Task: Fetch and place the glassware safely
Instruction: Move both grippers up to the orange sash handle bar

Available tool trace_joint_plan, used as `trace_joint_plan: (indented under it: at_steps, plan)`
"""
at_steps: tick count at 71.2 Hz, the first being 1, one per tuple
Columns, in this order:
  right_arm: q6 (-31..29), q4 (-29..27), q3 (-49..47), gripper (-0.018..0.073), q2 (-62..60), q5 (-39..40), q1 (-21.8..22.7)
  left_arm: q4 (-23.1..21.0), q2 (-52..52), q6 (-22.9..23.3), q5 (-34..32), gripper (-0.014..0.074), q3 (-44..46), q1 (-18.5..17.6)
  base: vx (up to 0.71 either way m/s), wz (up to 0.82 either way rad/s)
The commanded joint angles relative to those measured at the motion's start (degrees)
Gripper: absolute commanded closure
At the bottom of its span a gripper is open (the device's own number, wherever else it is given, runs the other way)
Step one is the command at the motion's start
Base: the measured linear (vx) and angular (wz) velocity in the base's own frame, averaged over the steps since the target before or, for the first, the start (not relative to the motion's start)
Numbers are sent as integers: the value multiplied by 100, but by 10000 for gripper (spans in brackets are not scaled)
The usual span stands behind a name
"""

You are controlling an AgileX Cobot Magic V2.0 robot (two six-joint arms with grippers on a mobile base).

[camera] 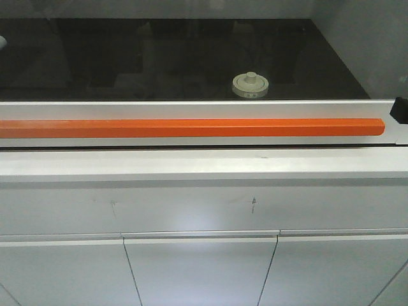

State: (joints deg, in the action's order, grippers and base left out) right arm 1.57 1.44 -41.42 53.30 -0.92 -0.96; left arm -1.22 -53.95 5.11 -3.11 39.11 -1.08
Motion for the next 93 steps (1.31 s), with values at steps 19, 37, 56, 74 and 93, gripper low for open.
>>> trace_joint_plan:
  at_steps: [19, 37, 56, 74, 93]
  plan:
    - [67, 67, 1676, 560, -29, 2531, 5, -20, 53, 39, -2608, 603, -1632, -40, 0, 0]
    - [67, 90, 2441, 560, 671, 3632, 5, -20, 48, 39, -3183, 603, -2200, -40, 0, 0]
    - [96, 508, 2454, 560, 2088, 5475, 5, -20, 48, -158, -3343, 603, -2193, -40, 0, 0]
    - [89, 508, 2442, 560, 3172, 6746, 5, -25, 48, -158, -3483, 603, -2193, -40, 0, 0]
    - [85, 514, 2064, 560, 3714, 6888, 5, -25, 48, -158, -3458, 603, -2193, -40, 0, 0]
